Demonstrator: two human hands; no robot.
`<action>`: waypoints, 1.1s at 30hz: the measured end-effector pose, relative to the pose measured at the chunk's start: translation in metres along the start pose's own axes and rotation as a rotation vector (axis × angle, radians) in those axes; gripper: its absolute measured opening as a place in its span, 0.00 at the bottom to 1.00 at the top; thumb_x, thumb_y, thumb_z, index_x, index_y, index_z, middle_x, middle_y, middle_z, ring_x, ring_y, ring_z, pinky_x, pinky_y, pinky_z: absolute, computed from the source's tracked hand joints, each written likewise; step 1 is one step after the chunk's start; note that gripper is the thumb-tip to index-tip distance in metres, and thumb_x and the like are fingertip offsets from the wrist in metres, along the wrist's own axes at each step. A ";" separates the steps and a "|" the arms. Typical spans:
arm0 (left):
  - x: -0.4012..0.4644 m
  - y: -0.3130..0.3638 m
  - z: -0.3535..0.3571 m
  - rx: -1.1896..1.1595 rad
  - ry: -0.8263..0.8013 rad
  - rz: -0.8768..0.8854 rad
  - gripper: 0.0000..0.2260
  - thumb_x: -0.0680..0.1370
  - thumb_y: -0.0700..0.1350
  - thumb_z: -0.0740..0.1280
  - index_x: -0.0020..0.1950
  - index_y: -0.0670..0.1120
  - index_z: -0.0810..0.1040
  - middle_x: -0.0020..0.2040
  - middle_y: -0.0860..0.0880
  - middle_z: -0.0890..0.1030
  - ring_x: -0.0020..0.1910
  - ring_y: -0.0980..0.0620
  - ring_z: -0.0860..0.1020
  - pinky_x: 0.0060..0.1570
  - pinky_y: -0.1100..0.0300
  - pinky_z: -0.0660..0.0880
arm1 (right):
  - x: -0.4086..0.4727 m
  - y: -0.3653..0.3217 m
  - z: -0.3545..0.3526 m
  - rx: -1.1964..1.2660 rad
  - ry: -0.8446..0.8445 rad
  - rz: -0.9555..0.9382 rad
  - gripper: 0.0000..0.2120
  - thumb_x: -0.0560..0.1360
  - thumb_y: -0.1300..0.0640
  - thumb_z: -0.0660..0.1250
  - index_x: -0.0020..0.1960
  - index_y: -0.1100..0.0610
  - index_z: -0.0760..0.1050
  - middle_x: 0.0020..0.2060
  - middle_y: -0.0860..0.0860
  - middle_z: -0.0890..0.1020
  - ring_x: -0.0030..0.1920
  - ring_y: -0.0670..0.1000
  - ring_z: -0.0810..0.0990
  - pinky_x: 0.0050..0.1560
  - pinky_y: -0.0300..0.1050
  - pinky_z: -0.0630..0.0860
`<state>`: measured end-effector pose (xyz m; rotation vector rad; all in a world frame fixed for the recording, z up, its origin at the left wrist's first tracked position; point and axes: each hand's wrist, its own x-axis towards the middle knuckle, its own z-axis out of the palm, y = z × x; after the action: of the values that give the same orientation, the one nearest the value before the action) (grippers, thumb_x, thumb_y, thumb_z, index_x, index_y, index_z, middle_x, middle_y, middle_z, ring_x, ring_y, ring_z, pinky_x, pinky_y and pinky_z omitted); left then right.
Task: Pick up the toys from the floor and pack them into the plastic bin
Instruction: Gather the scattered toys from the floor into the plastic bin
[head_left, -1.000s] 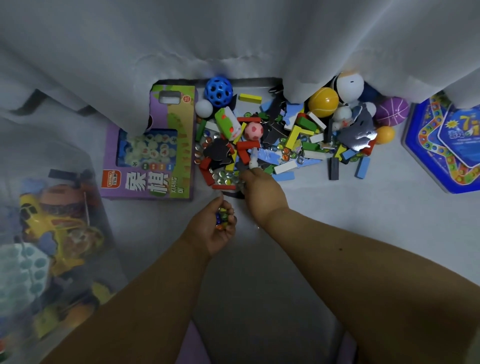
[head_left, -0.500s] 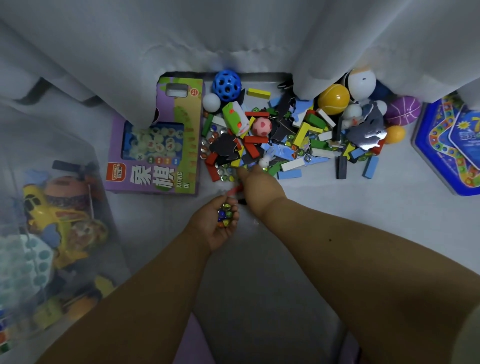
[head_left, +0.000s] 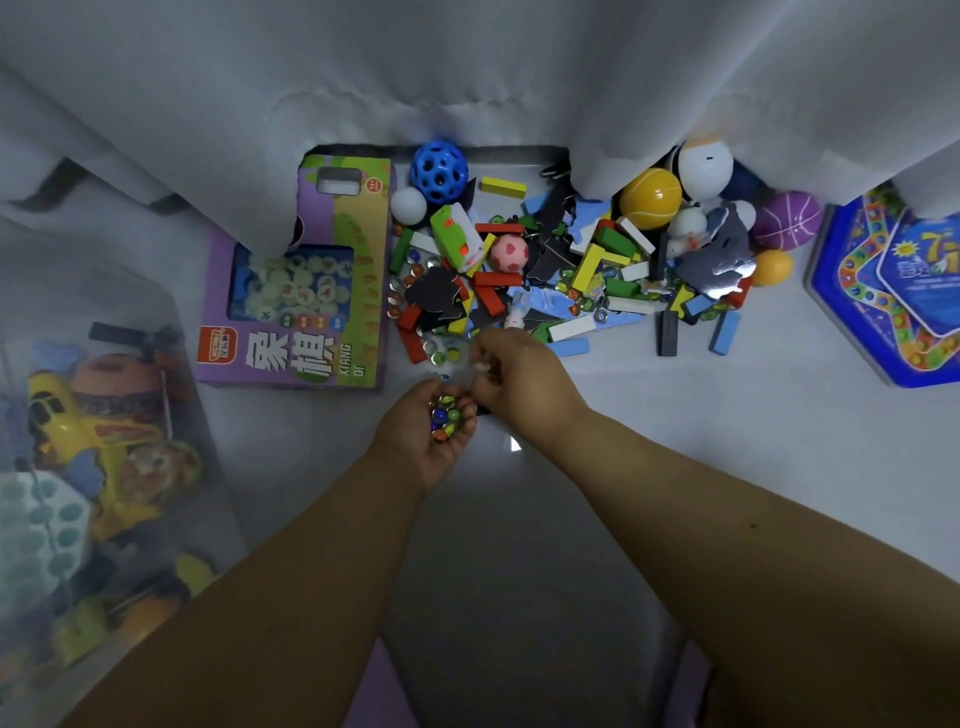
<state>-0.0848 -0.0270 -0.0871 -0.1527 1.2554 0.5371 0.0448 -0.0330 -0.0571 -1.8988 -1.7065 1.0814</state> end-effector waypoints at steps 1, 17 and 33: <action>0.000 0.000 0.000 -0.024 -0.026 -0.002 0.12 0.80 0.46 0.60 0.43 0.42 0.77 0.32 0.47 0.81 0.29 0.55 0.80 0.30 0.66 0.77 | -0.002 -0.004 0.000 0.004 -0.068 -0.060 0.09 0.70 0.65 0.66 0.49 0.61 0.77 0.43 0.57 0.76 0.42 0.52 0.72 0.40 0.41 0.65; -0.018 0.013 -0.041 -0.087 -0.090 -0.070 0.14 0.73 0.46 0.63 0.29 0.43 0.76 0.31 0.47 0.76 0.27 0.52 0.77 0.23 0.69 0.69 | -0.015 0.016 0.015 -0.320 -0.235 0.153 0.30 0.71 0.50 0.71 0.70 0.50 0.64 0.64 0.55 0.67 0.59 0.59 0.73 0.54 0.51 0.75; -0.010 0.012 -0.018 -0.077 0.020 0.069 0.14 0.80 0.49 0.59 0.39 0.44 0.76 0.33 0.49 0.78 0.29 0.54 0.78 0.28 0.66 0.72 | -0.004 -0.015 0.012 0.117 -0.106 0.223 0.08 0.75 0.54 0.67 0.47 0.58 0.70 0.36 0.55 0.76 0.32 0.52 0.75 0.31 0.42 0.69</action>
<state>-0.1081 -0.0273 -0.0813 -0.1794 1.2635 0.6455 0.0259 -0.0362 -0.0529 -2.0248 -1.4737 1.3560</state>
